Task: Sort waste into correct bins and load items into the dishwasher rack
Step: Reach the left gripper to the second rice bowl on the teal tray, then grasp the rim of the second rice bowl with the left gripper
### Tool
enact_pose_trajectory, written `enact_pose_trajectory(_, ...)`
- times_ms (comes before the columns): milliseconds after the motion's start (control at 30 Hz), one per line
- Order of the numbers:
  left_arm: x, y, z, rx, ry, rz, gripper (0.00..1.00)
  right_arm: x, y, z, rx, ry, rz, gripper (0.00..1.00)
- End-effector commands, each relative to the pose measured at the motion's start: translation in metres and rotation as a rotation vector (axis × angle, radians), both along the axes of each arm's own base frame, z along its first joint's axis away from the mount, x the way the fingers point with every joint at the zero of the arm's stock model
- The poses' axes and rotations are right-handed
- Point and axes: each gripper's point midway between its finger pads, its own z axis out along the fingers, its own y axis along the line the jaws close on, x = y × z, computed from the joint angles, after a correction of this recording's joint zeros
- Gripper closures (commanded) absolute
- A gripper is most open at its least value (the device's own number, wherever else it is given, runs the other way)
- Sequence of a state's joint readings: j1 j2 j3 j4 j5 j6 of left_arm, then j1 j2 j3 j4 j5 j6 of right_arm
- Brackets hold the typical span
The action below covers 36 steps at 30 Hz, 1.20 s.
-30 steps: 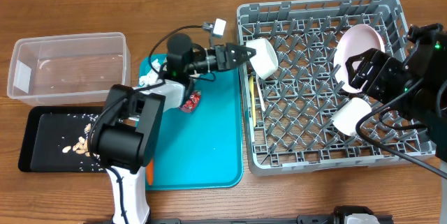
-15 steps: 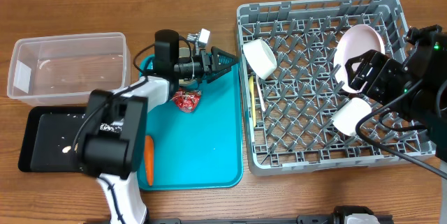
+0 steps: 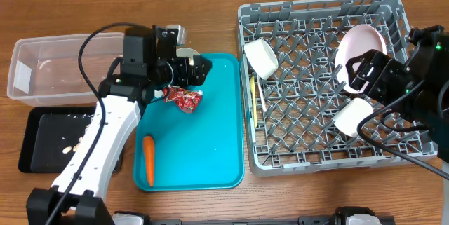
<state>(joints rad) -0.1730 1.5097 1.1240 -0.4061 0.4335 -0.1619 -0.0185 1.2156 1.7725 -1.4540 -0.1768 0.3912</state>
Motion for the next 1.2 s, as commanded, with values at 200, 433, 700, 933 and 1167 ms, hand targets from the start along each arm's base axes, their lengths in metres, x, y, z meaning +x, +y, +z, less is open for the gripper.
enact_pose_trajectory(200,0.034,0.002,-0.065,0.208,-0.043,-0.068,0.42,-0.001,-0.002,0.003,-0.004,-0.011,-0.005,0.15)
enact_pose_trajectory(433,0.036,-0.013,-0.122,0.339,0.007,-0.108,0.45,-0.002,-0.002,0.002,-0.004,-0.010,-0.005,0.15)
enact_pose_trajectory(700,0.045,0.005,-0.142,0.445,0.021,-0.013,0.63,-0.003,-0.002,0.000,-0.004,0.004,-0.005,0.15)
enact_pose_trajectory(933,0.053,0.004,-0.140,0.442,-0.011,0.002,0.79,-0.005,-0.002,-0.002,-0.004,0.017,-0.005,0.16)
enact_pose_trajectory(1167,0.050,0.000,-0.143,0.415,0.010,-0.005,0.95,-0.005,-0.002,-0.002,-0.004,0.018,-0.005,0.16)
